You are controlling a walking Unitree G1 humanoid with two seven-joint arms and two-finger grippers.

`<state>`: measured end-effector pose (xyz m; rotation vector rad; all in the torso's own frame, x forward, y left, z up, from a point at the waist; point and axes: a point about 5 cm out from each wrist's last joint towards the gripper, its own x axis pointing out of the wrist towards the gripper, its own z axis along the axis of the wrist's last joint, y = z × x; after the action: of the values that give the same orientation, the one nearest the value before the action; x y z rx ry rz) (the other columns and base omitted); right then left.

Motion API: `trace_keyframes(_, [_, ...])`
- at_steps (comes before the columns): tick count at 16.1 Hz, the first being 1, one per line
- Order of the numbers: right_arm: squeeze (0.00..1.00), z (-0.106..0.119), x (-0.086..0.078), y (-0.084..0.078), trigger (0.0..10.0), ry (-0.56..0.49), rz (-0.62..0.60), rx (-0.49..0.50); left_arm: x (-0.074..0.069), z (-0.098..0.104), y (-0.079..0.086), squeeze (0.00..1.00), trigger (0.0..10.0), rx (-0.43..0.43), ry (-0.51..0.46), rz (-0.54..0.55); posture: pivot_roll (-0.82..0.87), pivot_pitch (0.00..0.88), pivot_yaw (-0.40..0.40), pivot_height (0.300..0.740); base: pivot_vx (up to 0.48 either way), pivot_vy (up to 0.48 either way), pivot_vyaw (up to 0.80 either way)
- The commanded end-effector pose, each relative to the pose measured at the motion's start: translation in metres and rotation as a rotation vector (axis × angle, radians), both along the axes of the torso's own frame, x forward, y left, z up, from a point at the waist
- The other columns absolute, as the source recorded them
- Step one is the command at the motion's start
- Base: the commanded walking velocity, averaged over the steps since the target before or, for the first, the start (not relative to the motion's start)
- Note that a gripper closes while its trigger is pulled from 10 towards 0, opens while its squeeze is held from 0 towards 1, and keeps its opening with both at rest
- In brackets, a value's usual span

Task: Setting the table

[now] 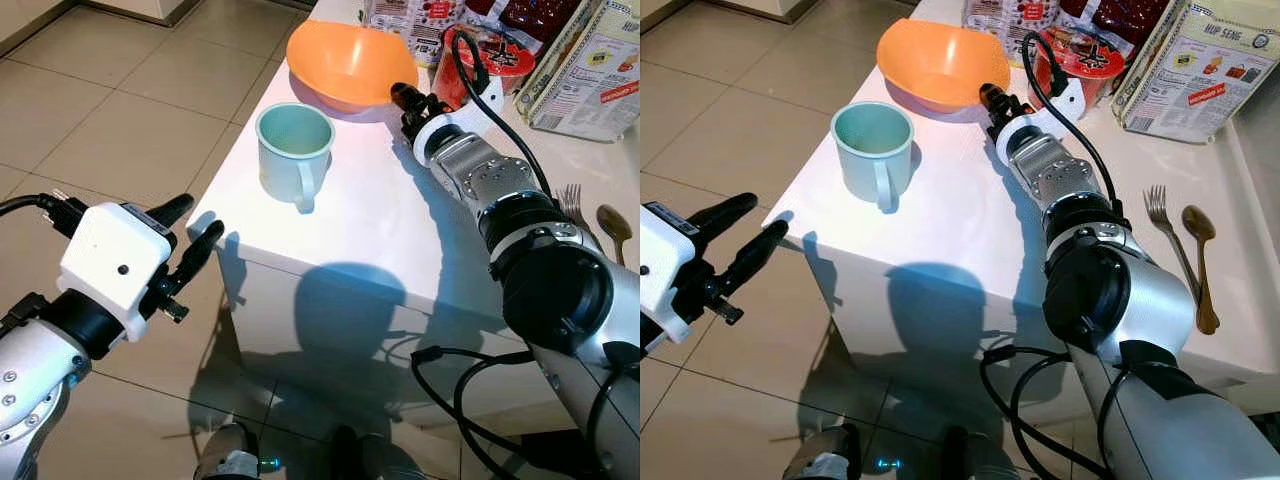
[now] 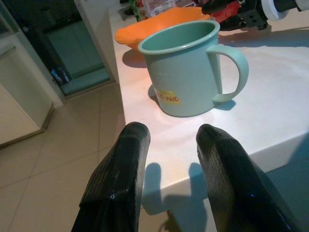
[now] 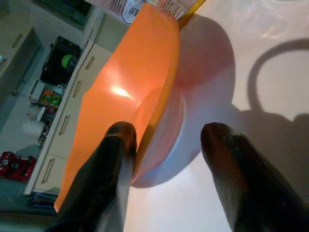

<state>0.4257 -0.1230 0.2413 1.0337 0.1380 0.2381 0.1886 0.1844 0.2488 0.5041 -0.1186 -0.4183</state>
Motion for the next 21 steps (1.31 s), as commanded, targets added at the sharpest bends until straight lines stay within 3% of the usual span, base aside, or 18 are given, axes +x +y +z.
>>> trace_keyframes(1, [0.00, 0.000, 0.000, -0.001, 0.0, 0.007, 0.004, 0.020, -0.002, 0.002, -0.006, 0.00, 10.0, 0.007, -0.011, -0.039, 0.32, 0.199, -0.150, 0.740, 0.000, 0.000, 0.00])
trace_keyframes(12, [0.00, 0.008, 0.001, -0.002, 0.0, -0.026, 0.011, 0.091, 0.003, 0.002, -0.009, 0.00, 10.0, 0.008, -0.031, -0.045, 0.32, 0.168, -0.151, 0.740, 0.000, 0.000, 0.00])
trace_keyframes(15, [0.00, 0.014, 0.001, -0.003, 0.0, -0.051, 0.015, 0.130, 0.009, 0.003, -0.009, 0.00, 10.0, 0.003, -0.052, -0.042, 0.31, 0.142, -0.153, 0.740, 0.000, 0.000, 0.00])
trace_keyframes(19, [0.00, 0.036, 0.002, -0.014, 0.0, -0.157, -0.005, 0.137, 0.025, 0.005, -0.008, 0.00, 10.0, -0.037, -0.125, 0.022, 0.26, 0.089, -0.139, 0.740, 0.000, 0.000, 0.00])
trace_keyframes(21, [0.00, 0.049, 0.003, -0.024, 0.0, -0.220, -0.028, 0.085, 0.034, 0.004, -0.010, 0.00, 10.0, -0.069, -0.143, 0.031, 0.22, 0.063, -0.123, 0.740, 0.000, 0.000, 0.00])
